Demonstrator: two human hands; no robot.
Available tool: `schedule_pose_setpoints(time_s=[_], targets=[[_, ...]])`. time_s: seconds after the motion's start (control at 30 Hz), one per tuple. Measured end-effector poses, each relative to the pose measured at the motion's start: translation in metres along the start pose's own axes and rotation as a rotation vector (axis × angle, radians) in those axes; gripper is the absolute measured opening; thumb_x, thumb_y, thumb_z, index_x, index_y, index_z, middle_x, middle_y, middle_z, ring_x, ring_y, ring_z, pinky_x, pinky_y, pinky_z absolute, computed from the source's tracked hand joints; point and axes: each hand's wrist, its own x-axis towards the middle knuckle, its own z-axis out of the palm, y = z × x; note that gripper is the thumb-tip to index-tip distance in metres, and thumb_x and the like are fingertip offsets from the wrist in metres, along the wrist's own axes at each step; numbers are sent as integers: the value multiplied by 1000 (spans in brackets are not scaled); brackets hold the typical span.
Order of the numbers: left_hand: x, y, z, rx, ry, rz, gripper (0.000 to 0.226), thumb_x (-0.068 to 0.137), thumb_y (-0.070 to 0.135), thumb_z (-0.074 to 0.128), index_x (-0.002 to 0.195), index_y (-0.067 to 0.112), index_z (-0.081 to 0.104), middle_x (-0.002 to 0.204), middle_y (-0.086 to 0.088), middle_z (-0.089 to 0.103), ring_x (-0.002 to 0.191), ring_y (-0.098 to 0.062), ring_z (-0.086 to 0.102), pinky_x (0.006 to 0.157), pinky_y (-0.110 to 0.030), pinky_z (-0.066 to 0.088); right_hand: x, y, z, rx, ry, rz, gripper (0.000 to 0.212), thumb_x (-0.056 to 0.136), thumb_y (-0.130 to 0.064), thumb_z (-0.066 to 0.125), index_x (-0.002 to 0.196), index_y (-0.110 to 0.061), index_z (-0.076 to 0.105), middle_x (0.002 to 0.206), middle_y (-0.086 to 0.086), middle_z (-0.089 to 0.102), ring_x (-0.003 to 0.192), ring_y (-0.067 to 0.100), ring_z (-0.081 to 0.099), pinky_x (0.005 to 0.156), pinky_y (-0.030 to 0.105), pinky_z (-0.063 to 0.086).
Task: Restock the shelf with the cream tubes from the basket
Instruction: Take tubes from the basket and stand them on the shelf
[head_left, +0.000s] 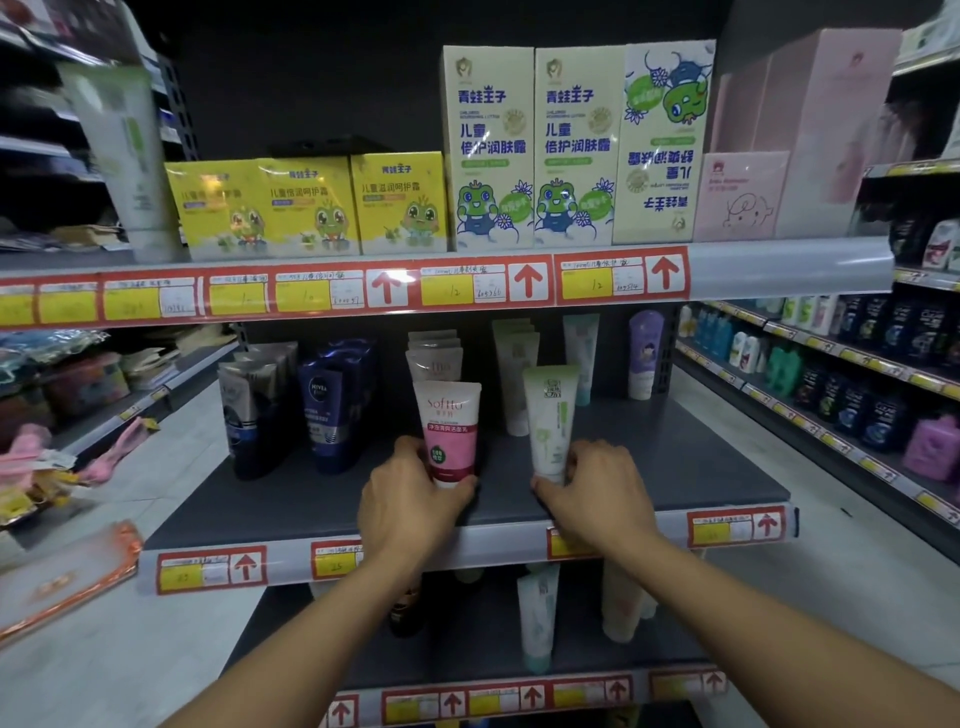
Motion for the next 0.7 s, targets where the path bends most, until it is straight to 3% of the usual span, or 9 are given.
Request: schedule_pose_setpoints(time_s=[0.2,0.33,0.53,0.7], targets=[[17,1,0,20,-57,-44,52,70,57,81,108,27,62,99,1,72,90,-27,70,78,-42,60,24,-6,1,47,-138,147,45,70,-63,78,85,-21,68,86,0,69,83,22,67,65,35,56],[28,0,0,28,-90,-61,55,64,59,81,106,28,63,100,1,72,92,-28,70,80,-43,60,38,-11,8,30,-166,156,56,67,-68,76,94,-20,69,93,2,69,86,24,67,68,37,58],[49,-2,3,40,-124,-62,63,61,57,87,112,27,66,107,-1,73,97,-28,71,83,-46,61,56,-16,19,30,-176,201,60,75,-60,80,114,-17,68,111,6,69,99,27,67,71,34,52],[62,-9,9,9,-129,-48,62,64,55,90,114,28,65,108,1,73,99,-25,71,86,-46,61,71,-17,26,20,-162,194,62,76,-60,80,119,-17,66,116,7,68,104,28,66,71,33,48]])
